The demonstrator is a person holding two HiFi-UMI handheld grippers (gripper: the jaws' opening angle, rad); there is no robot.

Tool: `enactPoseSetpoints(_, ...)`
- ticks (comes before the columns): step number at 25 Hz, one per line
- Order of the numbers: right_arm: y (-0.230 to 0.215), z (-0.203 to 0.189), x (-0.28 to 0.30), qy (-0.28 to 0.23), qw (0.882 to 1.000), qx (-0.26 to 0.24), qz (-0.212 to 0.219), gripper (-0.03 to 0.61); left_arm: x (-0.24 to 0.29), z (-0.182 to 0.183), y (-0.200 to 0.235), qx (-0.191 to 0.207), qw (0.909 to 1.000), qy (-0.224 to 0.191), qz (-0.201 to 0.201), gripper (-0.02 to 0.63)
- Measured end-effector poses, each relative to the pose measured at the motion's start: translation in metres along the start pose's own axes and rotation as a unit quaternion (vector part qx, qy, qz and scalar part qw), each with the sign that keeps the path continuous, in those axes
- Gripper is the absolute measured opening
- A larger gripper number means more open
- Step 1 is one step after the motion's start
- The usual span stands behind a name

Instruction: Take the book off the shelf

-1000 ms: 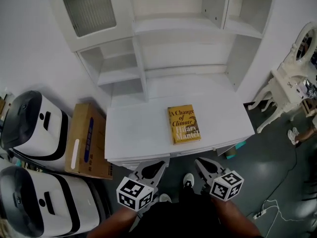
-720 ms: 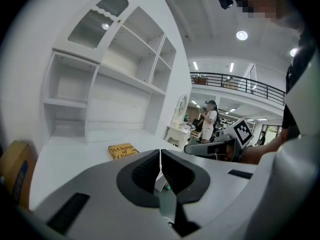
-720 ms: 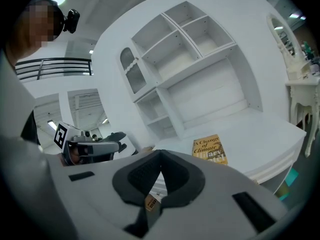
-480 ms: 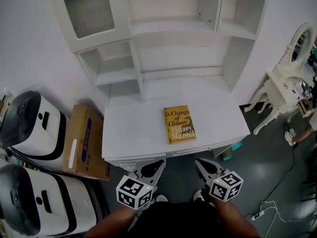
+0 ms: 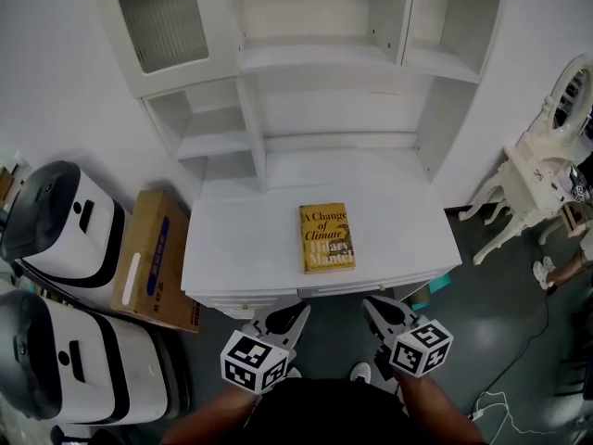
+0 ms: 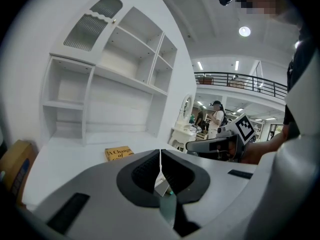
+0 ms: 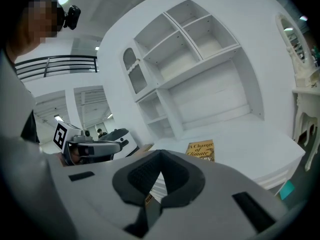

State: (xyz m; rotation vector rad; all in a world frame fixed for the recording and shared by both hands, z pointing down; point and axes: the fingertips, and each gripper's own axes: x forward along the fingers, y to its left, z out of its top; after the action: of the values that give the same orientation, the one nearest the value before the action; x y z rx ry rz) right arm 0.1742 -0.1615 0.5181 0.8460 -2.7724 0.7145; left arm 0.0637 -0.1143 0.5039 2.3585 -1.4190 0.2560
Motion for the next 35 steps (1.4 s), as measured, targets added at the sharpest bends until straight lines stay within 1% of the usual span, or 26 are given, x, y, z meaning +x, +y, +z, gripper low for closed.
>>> enactPoseSetpoints(7,-0.013,0.005,-0.004,0.001,1.0,0.003,0.015,0.028,0.009,-0.001,-0.011,0.011,0.9998,0.013,0.013,0.018)
enactPoseSetpoints(12,-0.016,0.005,-0.004,0.004,1.0,-0.001,0.023,0.028,0.011,0.0,-0.013,0.012,0.9996,0.014,0.022,0.018)
enactPoseSetpoints(20,-0.021,0.008,-0.004,0.001,1.0,-0.002,0.026,0.028,0.017,0.001,-0.017,0.006,0.9996,0.016,0.022,0.018)
enactPoseSetpoints(25,-0.024,0.011,-0.005,-0.003,1.0,-0.002,0.026,0.028,0.02,0.003,-0.019,0.009,0.9995,0.017,0.023,0.018)
enactPoseSetpoints(35,-0.026,0.007,-0.008,-0.002,1.0,0.002,0.029,0.028,0.019,0.001,-0.023,0.009,0.9994,0.017,0.029,0.018)
